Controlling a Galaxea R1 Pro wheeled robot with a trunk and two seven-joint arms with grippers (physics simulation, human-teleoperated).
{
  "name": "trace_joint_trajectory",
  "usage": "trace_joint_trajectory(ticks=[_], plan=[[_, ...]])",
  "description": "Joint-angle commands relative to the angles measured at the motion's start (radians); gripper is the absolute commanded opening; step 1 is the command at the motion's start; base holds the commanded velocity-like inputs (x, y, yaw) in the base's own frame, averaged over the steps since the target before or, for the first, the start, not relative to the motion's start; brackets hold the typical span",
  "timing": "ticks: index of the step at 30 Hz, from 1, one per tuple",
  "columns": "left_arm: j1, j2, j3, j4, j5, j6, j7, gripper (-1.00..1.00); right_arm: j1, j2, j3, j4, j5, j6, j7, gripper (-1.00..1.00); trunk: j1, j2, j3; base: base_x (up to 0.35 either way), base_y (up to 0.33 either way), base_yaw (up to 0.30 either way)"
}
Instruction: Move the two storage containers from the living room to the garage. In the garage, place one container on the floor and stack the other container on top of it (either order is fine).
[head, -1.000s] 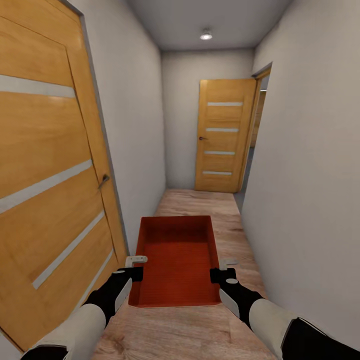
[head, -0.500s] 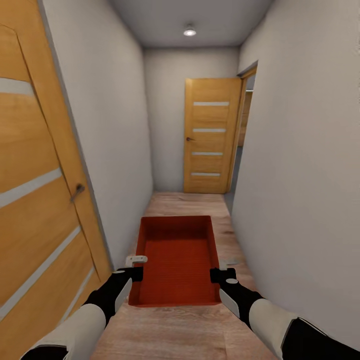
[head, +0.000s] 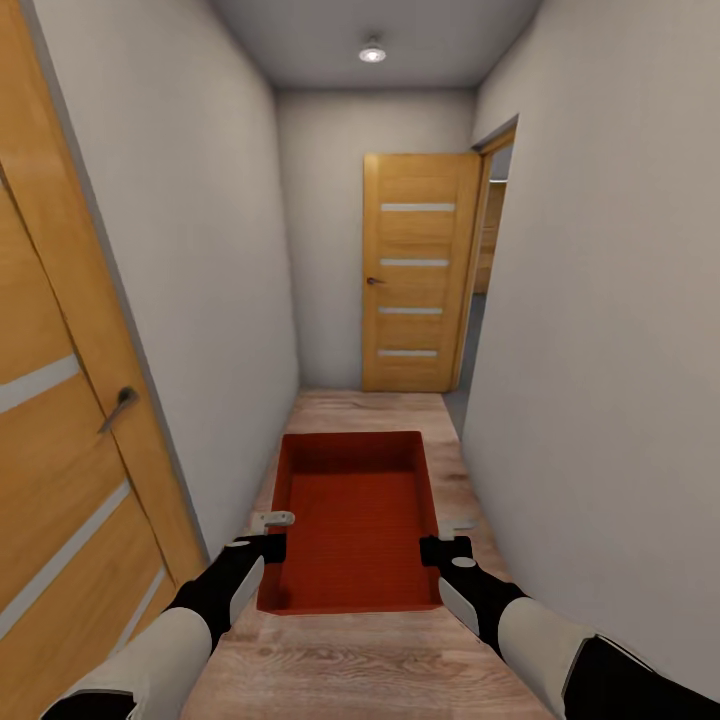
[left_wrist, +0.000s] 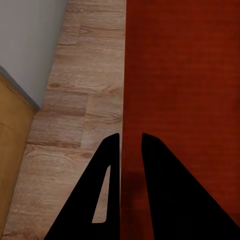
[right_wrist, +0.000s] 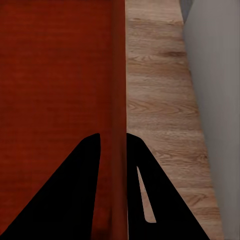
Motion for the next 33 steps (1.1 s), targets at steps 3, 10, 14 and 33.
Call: trace_joint_trajectory(ticks=[3,10,14,33], plan=[[-0.001,0.001,0.001,-0.002,0.003,0.007,0.010,-1.00,-0.001,-0.032,0.002,0.059,-0.004,-0.007,-0.016,-1.00,0.001,-0.002,-0.002,0.322,0.000,0.000],[-0.001,0.001,0.001,-0.002,0.003,0.007,0.010,-1.00,-0.001,-0.032,0.002,0.059,-0.004,-0.007,-0.016,-1.00,0.001,-0.002,-0.002,0.322,0.000,0.000],[-0.001,0.001,0.001,-0.002,0.003,0.007,0.010,-1.00,-0.001,-0.032,0.002,0.059,-0.004,-0.007,-0.016,-1.00,0.001,-0.002,-0.002,0.322,0.000,0.000],[-0.001,0.001,0.001,-0.002,0.003,0.007,0.010,-1.00,-0.001,-0.032,0.002,0.059,-0.004,-0.007,-0.016,-1.00,0.001,-0.002,-0.002,0.322,0.000,0.000]])
